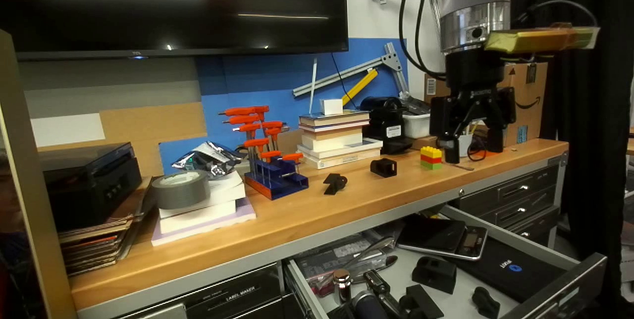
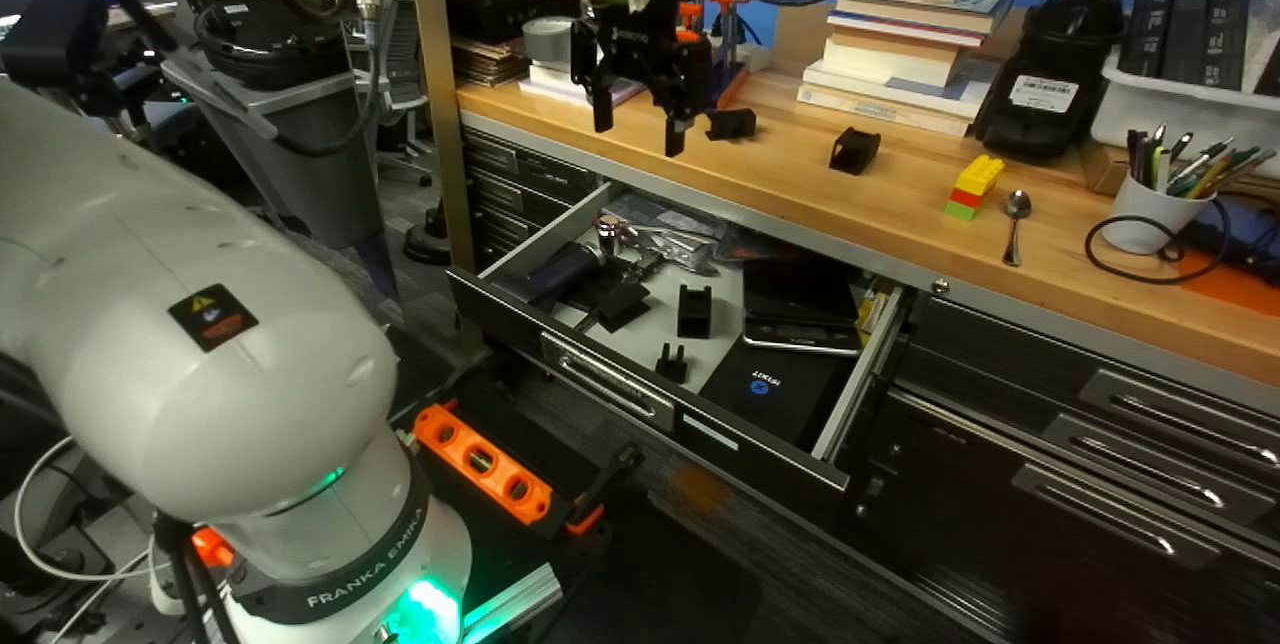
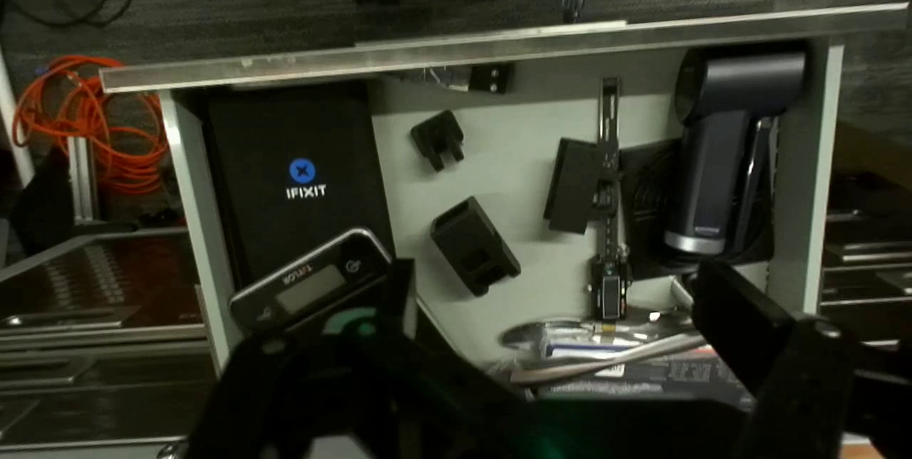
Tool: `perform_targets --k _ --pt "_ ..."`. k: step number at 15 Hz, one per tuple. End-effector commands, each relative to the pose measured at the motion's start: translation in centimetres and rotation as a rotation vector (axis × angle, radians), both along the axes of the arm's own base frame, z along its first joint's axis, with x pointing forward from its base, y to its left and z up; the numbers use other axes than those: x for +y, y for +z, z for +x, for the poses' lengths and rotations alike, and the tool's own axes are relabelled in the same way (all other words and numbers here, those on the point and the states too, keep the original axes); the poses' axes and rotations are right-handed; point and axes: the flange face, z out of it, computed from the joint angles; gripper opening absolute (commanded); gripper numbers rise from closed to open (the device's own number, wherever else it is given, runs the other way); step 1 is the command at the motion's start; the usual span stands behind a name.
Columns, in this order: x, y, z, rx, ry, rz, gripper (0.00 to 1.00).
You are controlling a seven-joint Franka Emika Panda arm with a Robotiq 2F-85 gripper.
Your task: Pick up the black objects from the counter and put them in the open drawer and close it
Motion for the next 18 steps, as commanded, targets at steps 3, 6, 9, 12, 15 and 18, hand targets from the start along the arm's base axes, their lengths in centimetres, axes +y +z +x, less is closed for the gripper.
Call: perform_targets --k 3,6,9,12,15,18 --pt "4.3 -1.0 6.5 -0.210 0.016 -0.055 1.00" --pt "6.8 -2.1 10.8 -0.267 0.051 -0.051 1.00" --pt "8.1 -2.9 15.4 -0.276 0.047 -0.030 1.00" --pt "8.6 -3.6 20.2 -0.243 -0.070 -0.012 1.00" --pt "9.4 -4.6 24.1 -0.212 -0.207 -0.014 1.00" --pt "10.8 -5.8 26.7 -0.162 -0.344 -0.014 1.00"
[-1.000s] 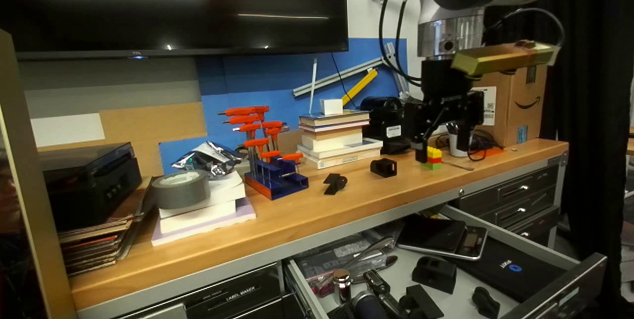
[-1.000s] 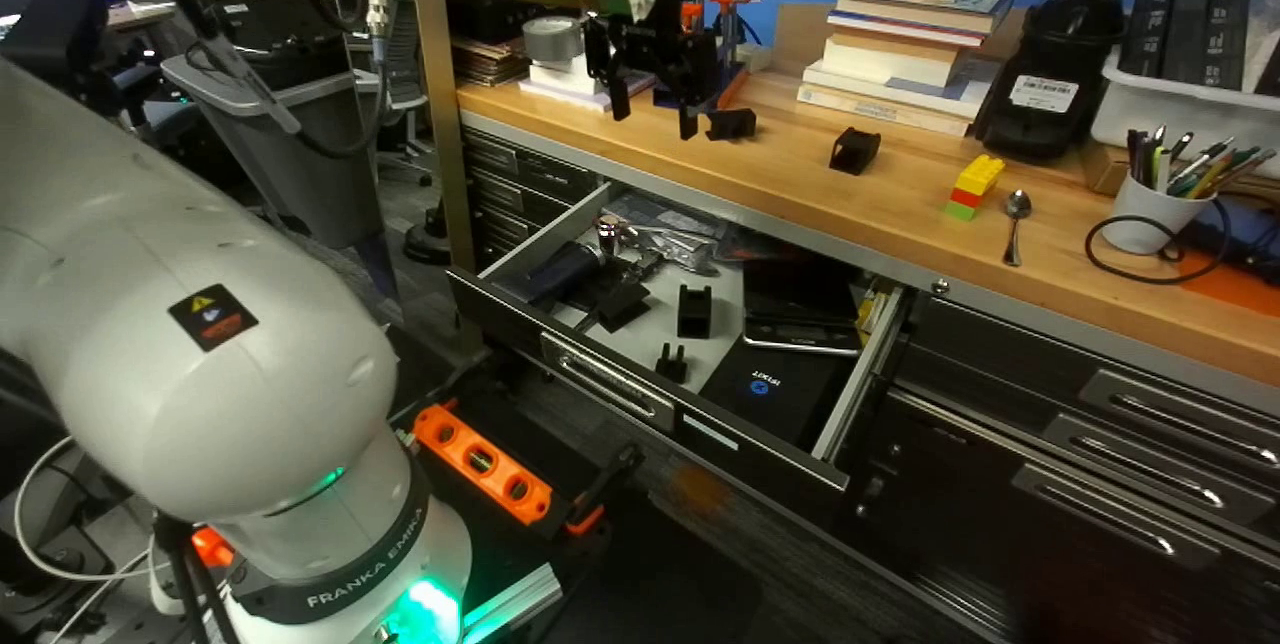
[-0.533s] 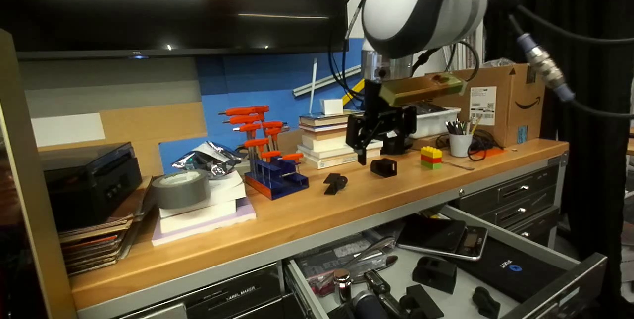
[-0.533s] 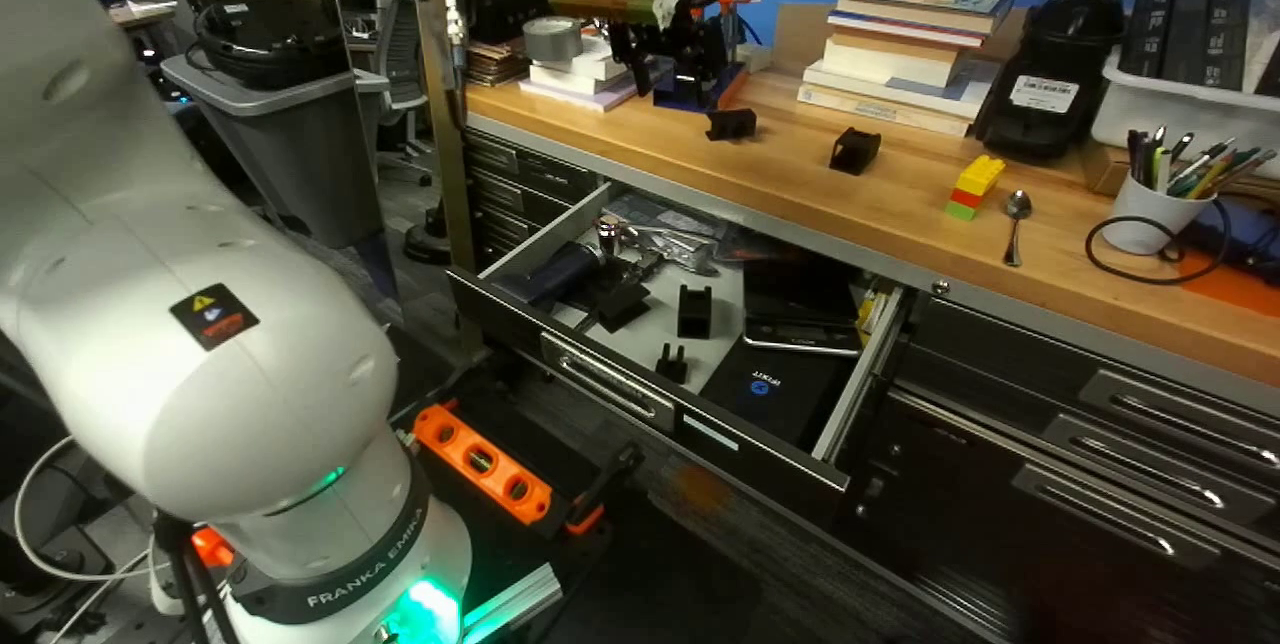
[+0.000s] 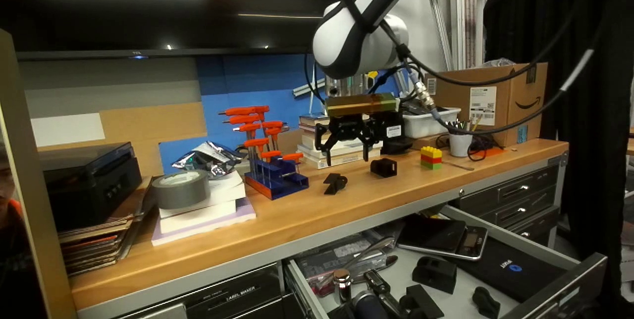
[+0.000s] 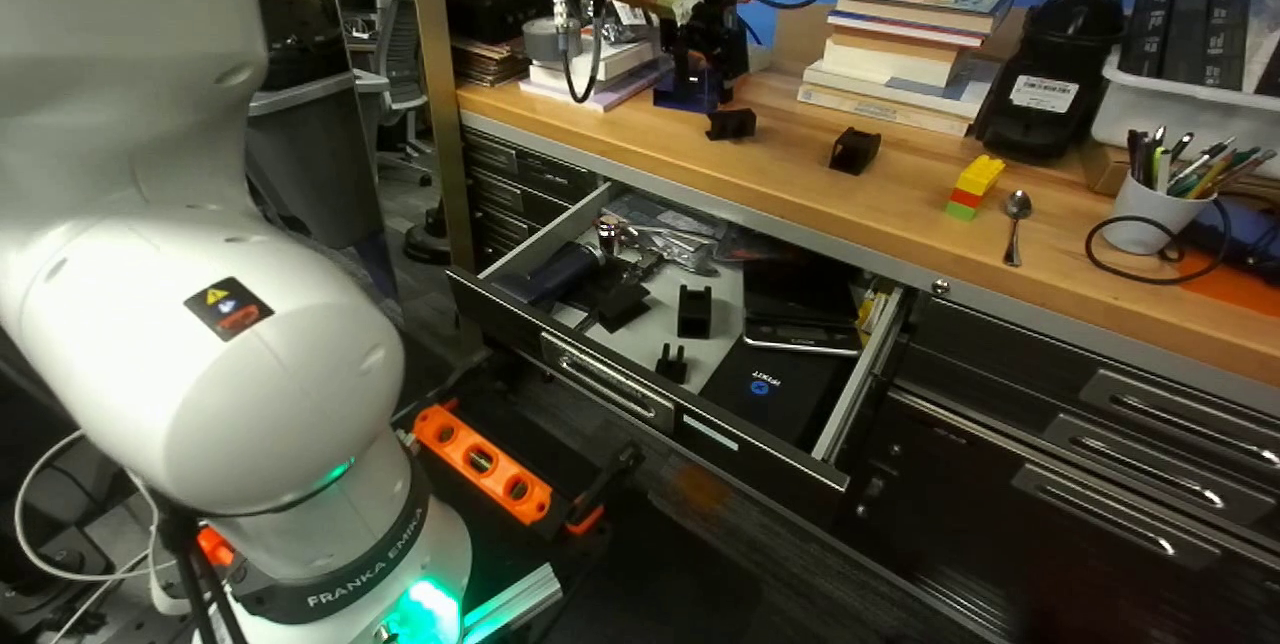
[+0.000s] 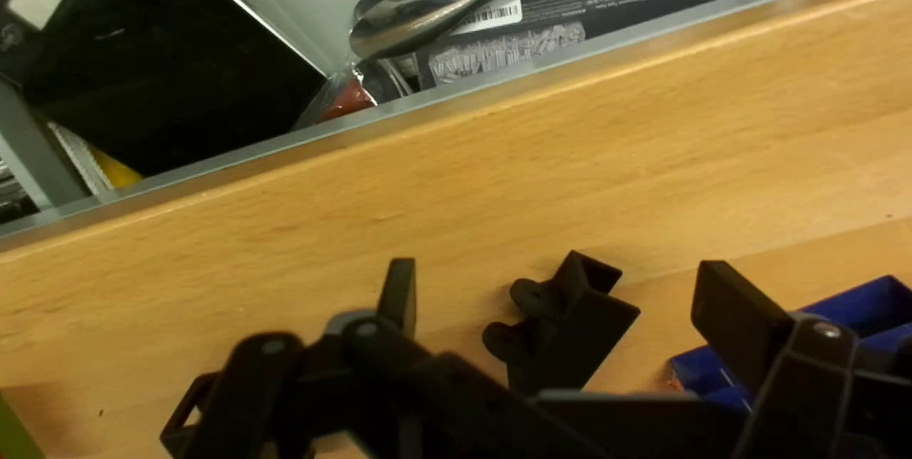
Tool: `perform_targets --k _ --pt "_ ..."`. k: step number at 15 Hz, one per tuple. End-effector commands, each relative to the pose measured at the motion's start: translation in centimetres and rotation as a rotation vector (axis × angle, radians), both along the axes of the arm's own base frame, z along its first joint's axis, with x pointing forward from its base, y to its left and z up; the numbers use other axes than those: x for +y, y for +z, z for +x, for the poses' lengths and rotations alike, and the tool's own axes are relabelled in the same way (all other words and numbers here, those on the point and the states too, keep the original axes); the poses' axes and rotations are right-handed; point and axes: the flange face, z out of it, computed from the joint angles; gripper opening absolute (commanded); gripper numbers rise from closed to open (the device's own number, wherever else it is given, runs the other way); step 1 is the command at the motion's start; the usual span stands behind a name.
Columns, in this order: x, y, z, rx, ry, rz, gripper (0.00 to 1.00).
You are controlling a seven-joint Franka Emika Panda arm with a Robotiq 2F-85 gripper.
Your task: Pick up the black objects from the counter and put them in the open drawer and close it
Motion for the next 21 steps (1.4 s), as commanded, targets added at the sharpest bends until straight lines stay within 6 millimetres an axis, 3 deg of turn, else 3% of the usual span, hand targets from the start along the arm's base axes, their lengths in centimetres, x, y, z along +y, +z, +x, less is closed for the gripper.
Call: perform_targets --k 1,5,12,17,21 --pt "2.1 -0.3 3.8 0.043 -0.144 0.012 1.00" --pt "3.7 -1.4 5.6 0.052 -0.246 0.073 1.00" --pt "1.7 -4.0 8.0 0.014 -0.369 0.161 1.00" --pt "1.4 -5.8 9.7 -0.028 -0.387 0.170 1.00" --pt "1.2 -5.8 11.1 -0.064 -0.398 0.173 1.00"
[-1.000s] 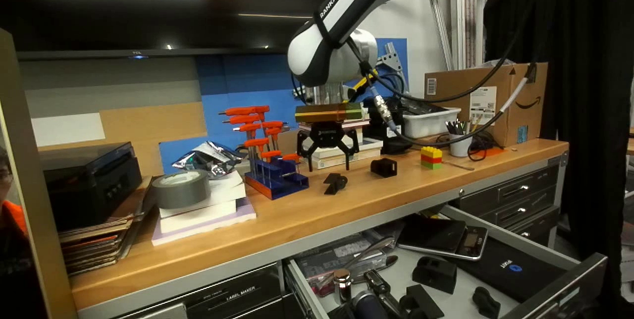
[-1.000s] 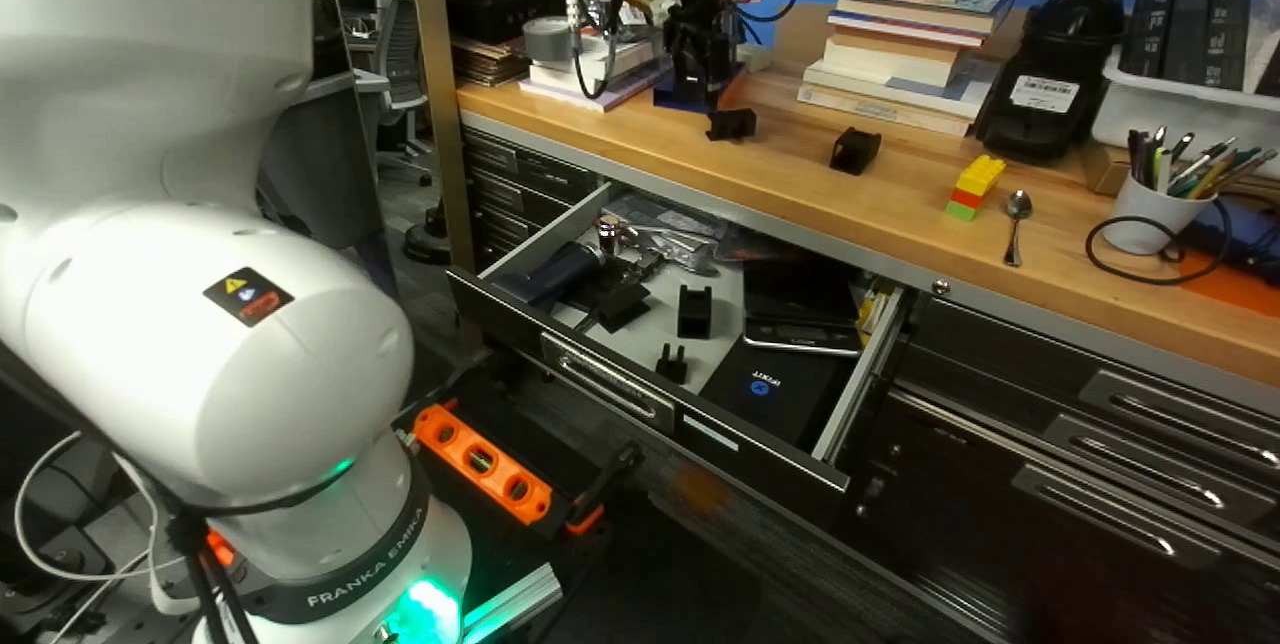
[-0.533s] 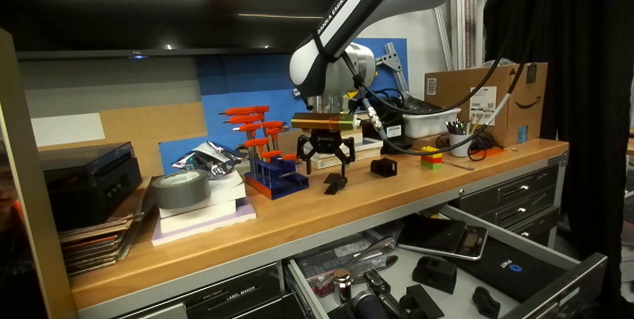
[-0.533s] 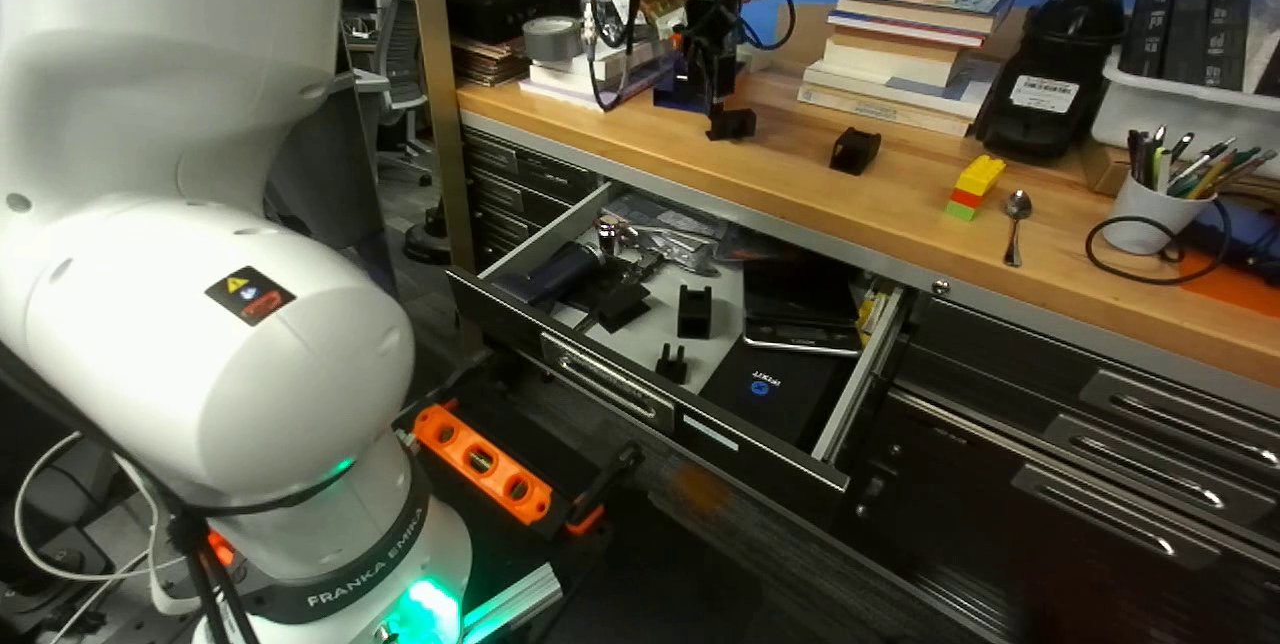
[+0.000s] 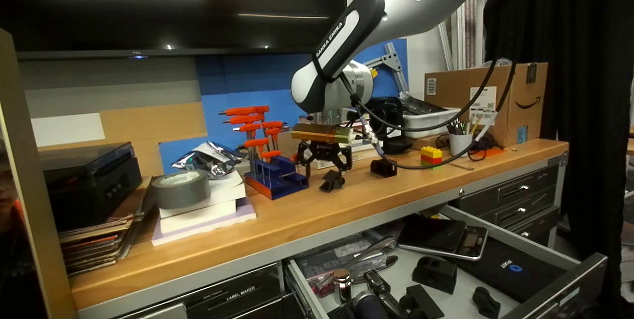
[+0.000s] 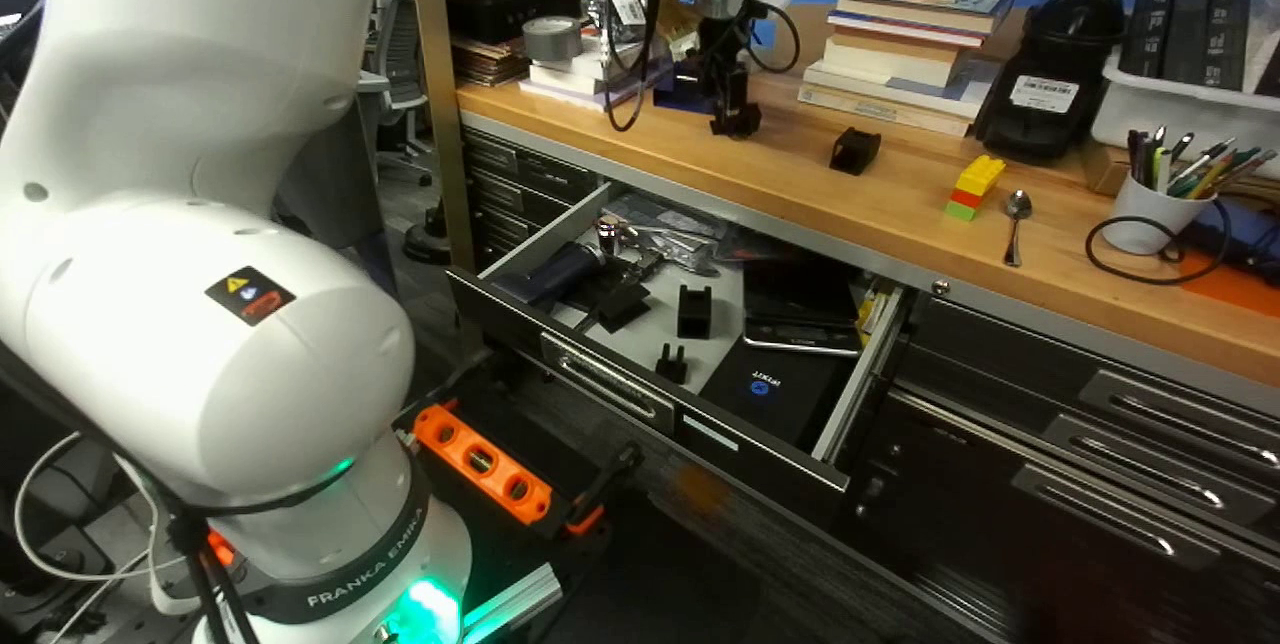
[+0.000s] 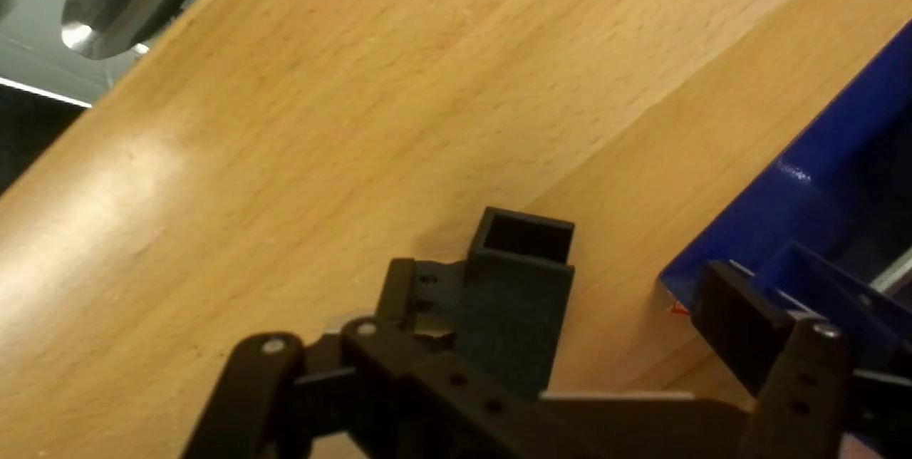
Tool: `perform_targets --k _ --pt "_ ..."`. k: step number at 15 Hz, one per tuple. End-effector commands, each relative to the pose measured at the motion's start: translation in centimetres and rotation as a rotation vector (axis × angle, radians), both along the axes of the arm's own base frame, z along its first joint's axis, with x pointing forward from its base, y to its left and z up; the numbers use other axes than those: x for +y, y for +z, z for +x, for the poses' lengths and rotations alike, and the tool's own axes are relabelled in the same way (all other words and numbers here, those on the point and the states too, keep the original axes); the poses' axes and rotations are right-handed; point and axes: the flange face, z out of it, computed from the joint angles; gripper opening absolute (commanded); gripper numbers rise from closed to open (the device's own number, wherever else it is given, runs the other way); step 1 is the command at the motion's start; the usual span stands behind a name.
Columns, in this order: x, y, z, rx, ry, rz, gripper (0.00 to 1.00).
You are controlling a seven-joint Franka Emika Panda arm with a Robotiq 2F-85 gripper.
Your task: Pick up the black objects from the counter and put them in the open drawer and close it
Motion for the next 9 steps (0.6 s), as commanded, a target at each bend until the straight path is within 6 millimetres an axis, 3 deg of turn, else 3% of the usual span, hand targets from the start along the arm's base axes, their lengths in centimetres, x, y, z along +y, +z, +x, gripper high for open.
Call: perform_targets --k 1,6,9 --pt "0.1 1.2 1.9 -0.054 -0.026 0.010 1.00" --pt "-0.8 3.0 2.6 -0.101 -0.038 -0.002 1.00" --pt "-1.2 2.8 2.6 -0.071 -0.026 -0.011 1.00"
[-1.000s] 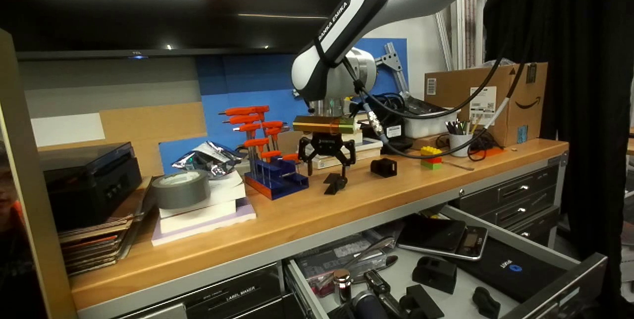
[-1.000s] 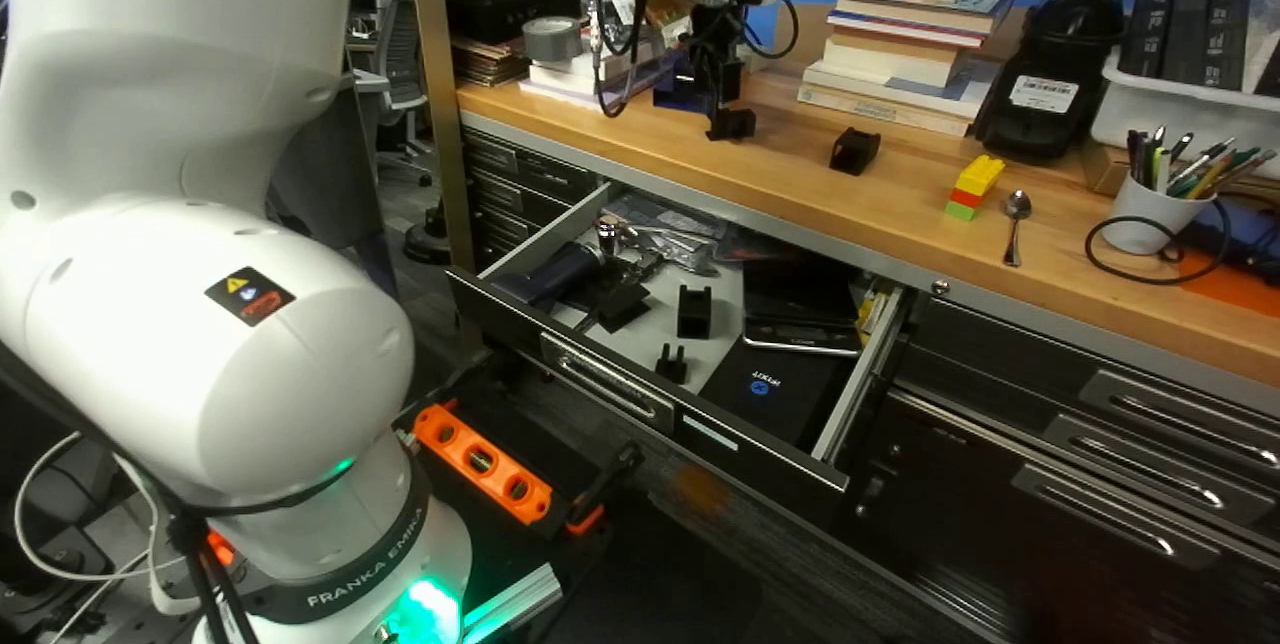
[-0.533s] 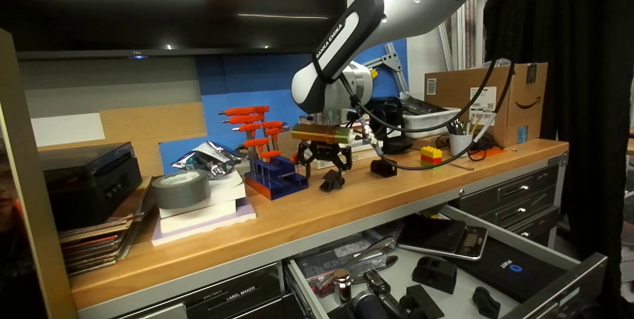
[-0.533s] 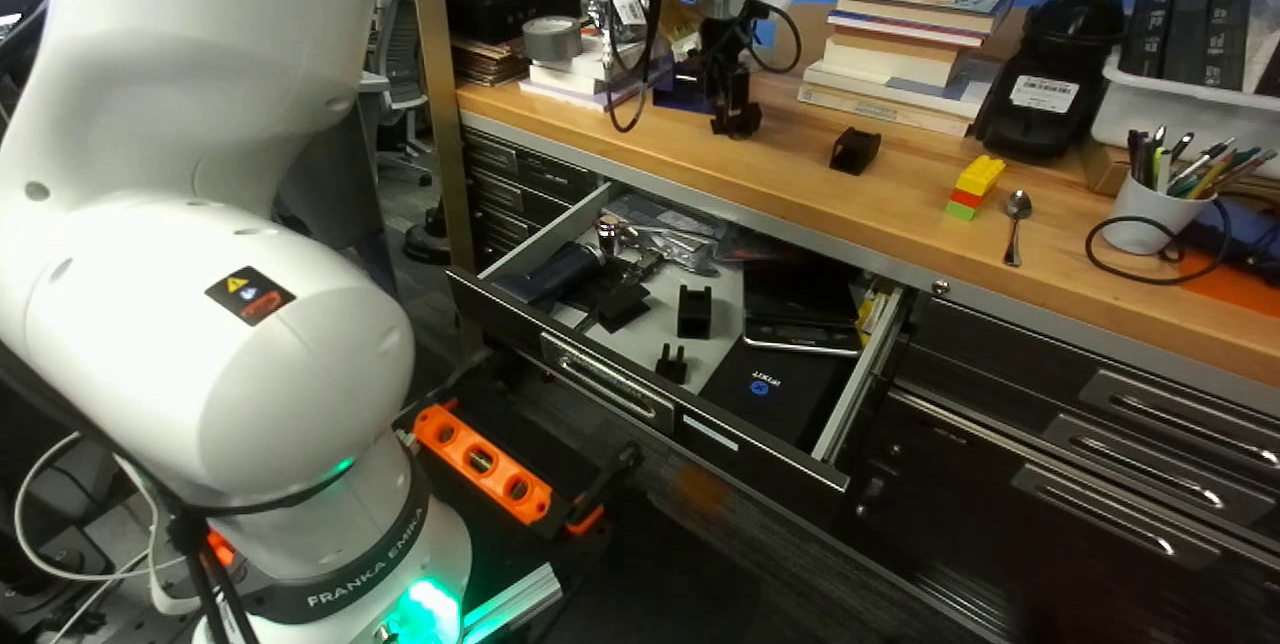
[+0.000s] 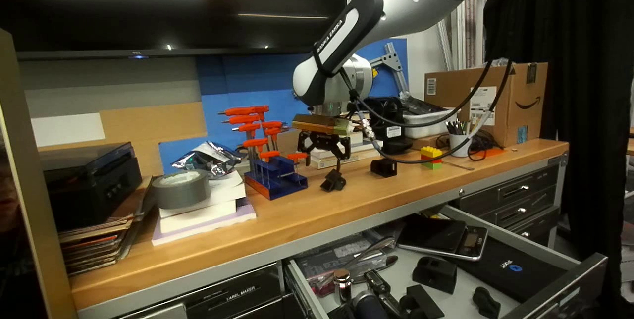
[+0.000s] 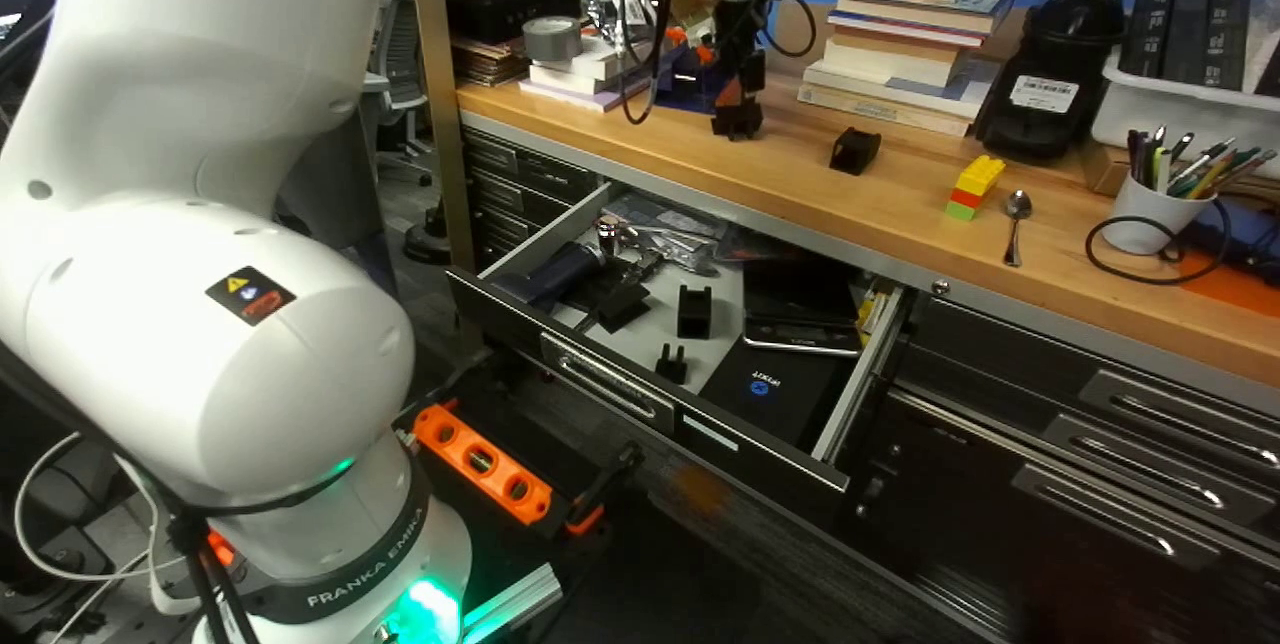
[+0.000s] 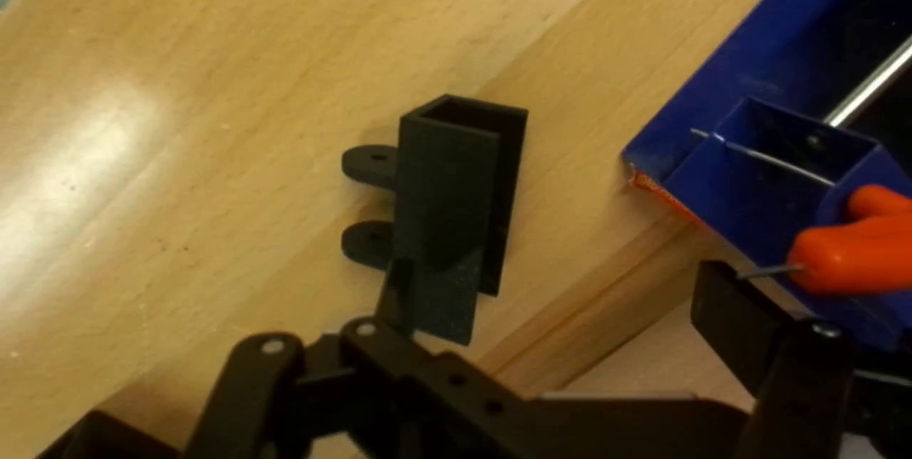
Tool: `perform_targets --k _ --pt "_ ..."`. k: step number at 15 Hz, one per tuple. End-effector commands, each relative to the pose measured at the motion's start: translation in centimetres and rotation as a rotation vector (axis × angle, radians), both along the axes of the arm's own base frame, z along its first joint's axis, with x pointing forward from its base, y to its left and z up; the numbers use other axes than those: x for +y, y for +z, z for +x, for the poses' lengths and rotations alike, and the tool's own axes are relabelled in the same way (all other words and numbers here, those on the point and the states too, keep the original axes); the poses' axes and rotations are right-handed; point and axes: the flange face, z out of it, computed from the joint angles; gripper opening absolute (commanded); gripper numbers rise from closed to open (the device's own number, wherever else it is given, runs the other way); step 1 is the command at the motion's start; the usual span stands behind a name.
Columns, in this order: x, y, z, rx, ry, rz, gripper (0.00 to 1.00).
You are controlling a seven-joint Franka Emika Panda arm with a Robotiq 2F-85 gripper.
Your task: Pick up the black objects from the counter and put them in the open drawer and close it
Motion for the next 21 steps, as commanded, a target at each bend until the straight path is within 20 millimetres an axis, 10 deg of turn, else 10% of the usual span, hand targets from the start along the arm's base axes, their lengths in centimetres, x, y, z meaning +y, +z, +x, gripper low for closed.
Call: perform_targets --k 1,12,13,21 --pt "-0.1 0.2 0.3 0.036 0.009 -0.011 1.00" --pt "-0.3 -4.0 0.0 0.129 0.015 -0.033 1.00" --pt "-0.3 -4.2 0.0 0.121 0.024 -0.045 0.75" --pt "-0.6 -3.8 0.1 0.118 0.040 -0.061 0.21"
